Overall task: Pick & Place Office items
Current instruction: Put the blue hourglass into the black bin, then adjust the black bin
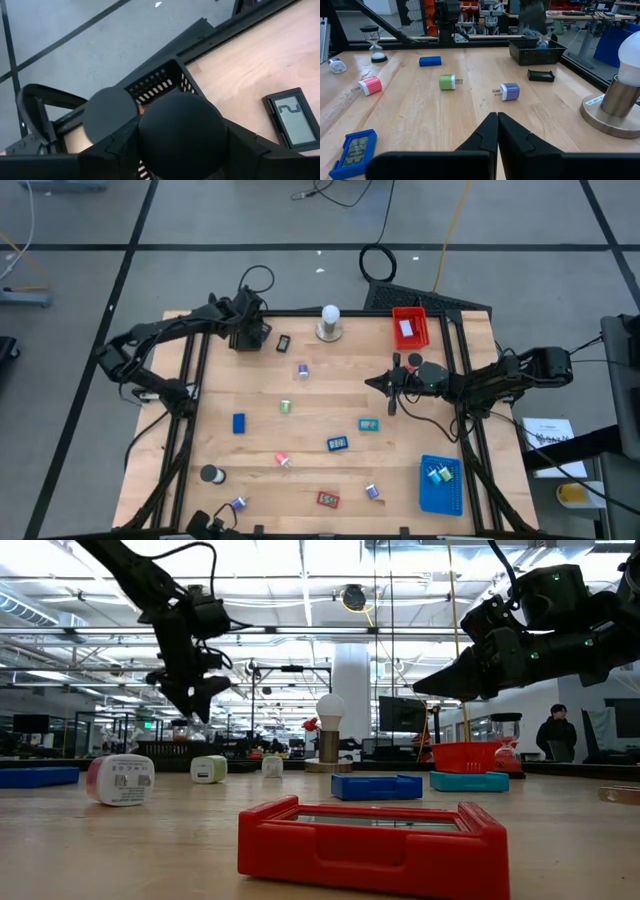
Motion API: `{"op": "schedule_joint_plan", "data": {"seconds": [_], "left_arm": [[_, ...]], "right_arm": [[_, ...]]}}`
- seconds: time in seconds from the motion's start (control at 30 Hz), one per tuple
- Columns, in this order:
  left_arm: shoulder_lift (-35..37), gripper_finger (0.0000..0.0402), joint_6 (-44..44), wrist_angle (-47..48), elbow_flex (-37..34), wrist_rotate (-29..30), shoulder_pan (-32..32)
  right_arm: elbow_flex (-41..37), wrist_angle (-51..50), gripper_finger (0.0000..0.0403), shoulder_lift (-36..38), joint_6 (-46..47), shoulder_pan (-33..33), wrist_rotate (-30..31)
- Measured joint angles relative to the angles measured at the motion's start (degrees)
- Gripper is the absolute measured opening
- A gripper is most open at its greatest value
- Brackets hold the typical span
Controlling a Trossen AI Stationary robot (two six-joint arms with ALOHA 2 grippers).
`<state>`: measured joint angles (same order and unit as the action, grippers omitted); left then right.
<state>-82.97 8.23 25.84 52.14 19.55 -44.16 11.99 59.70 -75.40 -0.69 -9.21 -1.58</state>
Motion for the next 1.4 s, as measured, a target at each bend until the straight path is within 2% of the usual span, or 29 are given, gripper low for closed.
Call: {"op": "schedule_joint_plan", "data": {"seconds": [0.23,0.53,0.73,0.9,1.23,1.4], "left_arm": [[-3.2,0.0212,0.5,-2.1,0.0,-0.7,-0.1],[-3.4,0.0215,1.3,-2.4,0.0,-1.3,-0.1],[-3.4,0.0287,1.0,-2.4,0.0,-0.6,-0.1],[-2.8,0.0312,-1.0,-2.0,0.0,0.0,-0.1],[2.2,0.0296,-4.5,-1.4,0.0,0.0,2.2],[6.5,0.0274,-5.9,0.5,0.0,-0.3,4.1]], "right_arm": [[0.0,0.0,0.0001,0.0,0.0,0.0,0.0],[0.0,0.0,0.0001,0.0,0.0,0.0,0.0],[0.0,0.0,0.0001,0.0,0.0,0.0,0.0],[0.0,0.0,0.0001,0.0,0.0,0.0,0.0],[0.0,0.0,0.0001,0.0,0.1,0.0,0.0],[0.0,0.0,0.0001,0.0,0.1,0.0,0.0]]}}
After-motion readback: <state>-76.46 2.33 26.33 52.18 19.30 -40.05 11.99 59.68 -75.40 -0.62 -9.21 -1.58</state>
